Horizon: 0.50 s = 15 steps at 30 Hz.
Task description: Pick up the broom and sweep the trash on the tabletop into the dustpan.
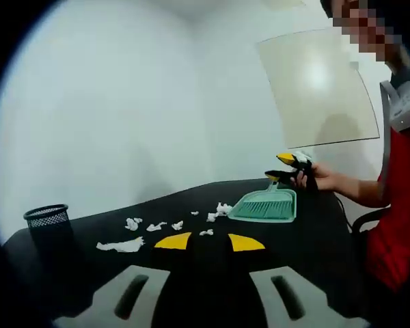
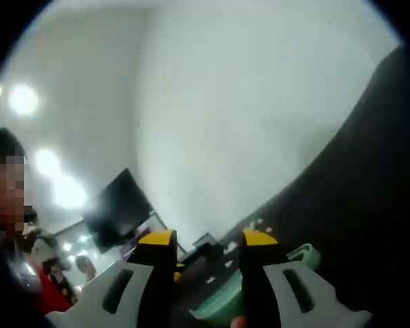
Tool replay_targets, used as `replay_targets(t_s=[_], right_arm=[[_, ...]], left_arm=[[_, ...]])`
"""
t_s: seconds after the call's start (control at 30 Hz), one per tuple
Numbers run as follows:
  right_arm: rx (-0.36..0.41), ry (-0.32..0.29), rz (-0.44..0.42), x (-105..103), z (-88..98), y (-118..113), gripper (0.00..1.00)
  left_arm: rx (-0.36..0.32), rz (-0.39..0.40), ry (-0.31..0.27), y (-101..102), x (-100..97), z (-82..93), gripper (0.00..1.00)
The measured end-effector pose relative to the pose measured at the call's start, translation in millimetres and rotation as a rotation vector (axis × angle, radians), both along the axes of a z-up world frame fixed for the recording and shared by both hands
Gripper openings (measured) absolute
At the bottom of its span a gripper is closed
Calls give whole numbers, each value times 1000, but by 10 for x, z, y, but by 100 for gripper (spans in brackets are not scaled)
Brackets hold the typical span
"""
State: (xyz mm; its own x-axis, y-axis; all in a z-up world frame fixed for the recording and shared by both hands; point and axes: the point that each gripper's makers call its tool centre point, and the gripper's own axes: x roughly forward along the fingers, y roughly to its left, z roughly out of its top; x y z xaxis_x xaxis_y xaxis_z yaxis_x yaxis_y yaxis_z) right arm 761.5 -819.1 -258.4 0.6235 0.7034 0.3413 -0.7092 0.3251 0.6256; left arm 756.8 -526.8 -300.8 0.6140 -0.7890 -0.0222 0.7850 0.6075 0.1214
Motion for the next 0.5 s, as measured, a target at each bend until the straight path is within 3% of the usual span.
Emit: replay_targets(t_s=[0.5], right_arm=[[-1, -7, 4, -38, 11, 27, 38]], left_arm=[[5, 2, -2, 3, 1, -3, 17]])
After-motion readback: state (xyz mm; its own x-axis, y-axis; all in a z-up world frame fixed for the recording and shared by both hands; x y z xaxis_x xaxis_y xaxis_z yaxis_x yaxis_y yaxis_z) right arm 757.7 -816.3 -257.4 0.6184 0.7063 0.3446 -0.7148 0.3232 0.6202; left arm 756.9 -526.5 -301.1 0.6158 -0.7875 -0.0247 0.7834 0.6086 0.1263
